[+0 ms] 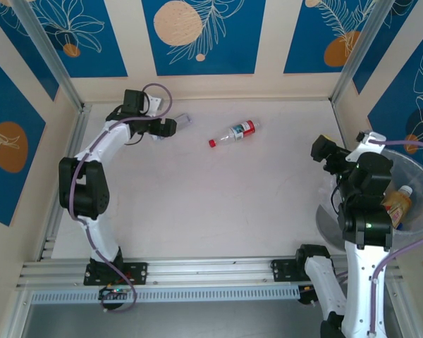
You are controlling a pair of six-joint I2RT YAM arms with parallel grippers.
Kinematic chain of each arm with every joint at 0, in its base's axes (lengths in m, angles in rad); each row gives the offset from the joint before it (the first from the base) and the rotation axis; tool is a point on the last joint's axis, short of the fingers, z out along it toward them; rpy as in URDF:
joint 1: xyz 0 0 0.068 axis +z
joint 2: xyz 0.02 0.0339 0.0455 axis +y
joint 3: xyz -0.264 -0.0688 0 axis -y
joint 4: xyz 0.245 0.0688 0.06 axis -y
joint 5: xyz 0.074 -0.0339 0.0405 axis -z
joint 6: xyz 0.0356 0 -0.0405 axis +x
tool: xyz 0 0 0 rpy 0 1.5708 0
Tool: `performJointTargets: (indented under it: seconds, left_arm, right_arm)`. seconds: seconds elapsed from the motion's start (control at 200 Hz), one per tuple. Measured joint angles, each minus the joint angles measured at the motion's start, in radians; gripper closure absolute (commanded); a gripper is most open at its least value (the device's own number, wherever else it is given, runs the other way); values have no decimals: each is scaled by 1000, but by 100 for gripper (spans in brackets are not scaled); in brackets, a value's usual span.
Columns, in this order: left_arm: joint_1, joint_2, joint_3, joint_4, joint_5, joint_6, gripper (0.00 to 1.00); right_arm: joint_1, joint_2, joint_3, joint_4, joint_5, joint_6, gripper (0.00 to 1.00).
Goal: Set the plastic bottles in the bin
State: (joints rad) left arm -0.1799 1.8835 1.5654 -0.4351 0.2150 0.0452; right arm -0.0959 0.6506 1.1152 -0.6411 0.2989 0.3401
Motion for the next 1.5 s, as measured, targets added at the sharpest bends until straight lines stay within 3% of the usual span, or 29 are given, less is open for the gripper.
performJointTargets:
  seconds: [0.155, 0.365, 0.62, 1.01, 1.24, 1.5]
  left_arm:
    - [9, 40, 3, 1, -27, 109, 1]
    - [16, 111, 30, -9, -30, 204, 1]
    - [46, 194, 127, -22, -20, 261, 1]
    - [60, 454, 406, -115, 47, 300, 3]
    - [60, 497, 426, -188, 73, 274, 13]
    - [60, 514, 426, -228, 64, 271, 30]
  right_arm:
    - [41, 41, 6, 1, -122, -4, 1]
    - [122, 82, 7, 8, -188, -19, 1]
    - [208, 100, 20, 15, -165, -38, 1]
    - [263, 97, 45, -3, -81, -45, 1]
    - [275, 90, 51, -12, -42, -45, 1]
    - [289, 90, 51, -14, -21, -45, 1]
